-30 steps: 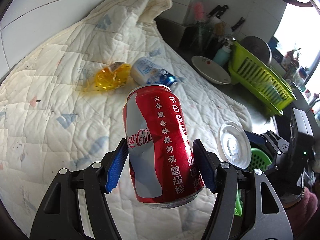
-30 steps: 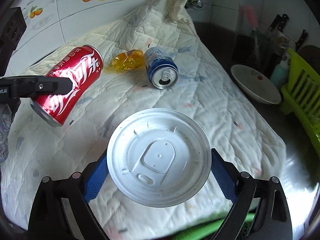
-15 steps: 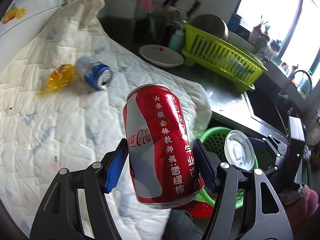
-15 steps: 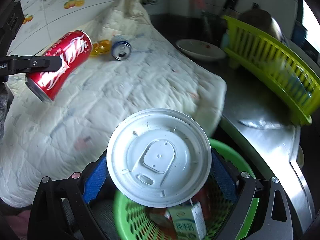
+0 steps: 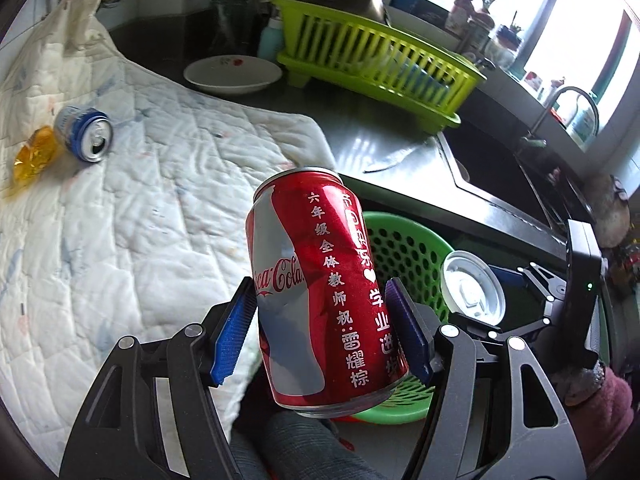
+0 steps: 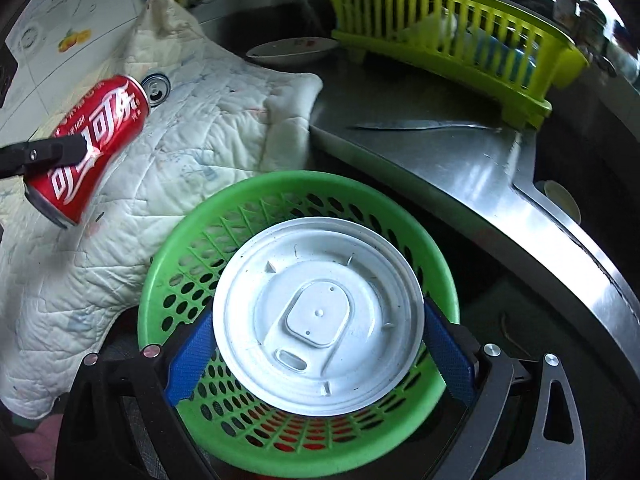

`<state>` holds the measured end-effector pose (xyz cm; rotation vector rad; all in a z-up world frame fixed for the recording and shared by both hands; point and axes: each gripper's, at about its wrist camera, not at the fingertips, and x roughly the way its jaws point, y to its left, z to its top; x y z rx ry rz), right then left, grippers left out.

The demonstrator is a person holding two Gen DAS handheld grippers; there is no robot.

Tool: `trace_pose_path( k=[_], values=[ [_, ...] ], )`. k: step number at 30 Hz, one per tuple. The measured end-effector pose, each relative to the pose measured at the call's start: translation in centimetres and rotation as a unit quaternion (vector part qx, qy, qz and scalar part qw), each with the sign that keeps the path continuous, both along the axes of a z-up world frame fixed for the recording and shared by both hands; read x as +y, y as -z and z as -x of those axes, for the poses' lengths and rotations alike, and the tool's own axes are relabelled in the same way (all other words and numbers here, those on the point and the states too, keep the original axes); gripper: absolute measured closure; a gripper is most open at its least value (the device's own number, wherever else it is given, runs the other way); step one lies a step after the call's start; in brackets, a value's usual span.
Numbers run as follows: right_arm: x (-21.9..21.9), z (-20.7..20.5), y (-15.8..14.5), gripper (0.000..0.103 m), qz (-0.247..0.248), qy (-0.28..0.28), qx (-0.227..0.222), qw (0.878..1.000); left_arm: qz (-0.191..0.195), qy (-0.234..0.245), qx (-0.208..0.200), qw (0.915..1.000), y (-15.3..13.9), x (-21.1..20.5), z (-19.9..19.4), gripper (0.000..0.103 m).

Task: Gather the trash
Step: 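Carry the cola can and white lid to the green basket and release both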

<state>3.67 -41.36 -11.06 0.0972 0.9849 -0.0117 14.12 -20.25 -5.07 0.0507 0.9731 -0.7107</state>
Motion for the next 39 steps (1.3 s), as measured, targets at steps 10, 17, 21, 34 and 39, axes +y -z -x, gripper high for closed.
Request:
trace_pose_path(
  k=[10, 17, 21, 34, 39],
  values=[
    [-1.6, 1.8, -0.2, 0.010, -0.033, 0.021, -0.023, 0.999, -0.005, 0.018, 0.017, 0.9997, 1.8, -3.0, 1.1, 0.038],
    [-2.0, 2.6, -0.9, 0.009, -0.040, 0.024, -0.041, 0.998, -0.010, 0.029, 0.024, 0.9992, 2.4, -4.3, 1.4, 0.038],
    [-1.8, 3.1, -1.5, 0.009, -0.035, 0.023, -0.051, 0.998, -0.016, 0.037, 0.031, 0.9987, 3.1, -5.1, 1.8, 0.037],
    [-1.0, 3.0, -2.5, 0.009, -0.032, 0.011, -0.064, 0.997, -0.016, 0.040, 0.022, 0.9988, 3.0, -4.8, 2.4, 0.028],
    [0.1, 2.2, -3.3, 0.009, -0.027, -0.003, -0.070, 0.997, -0.014, 0.025, 0.015, 0.9995, 2.1, -2.9, 1.9, 0.028]
  ],
)
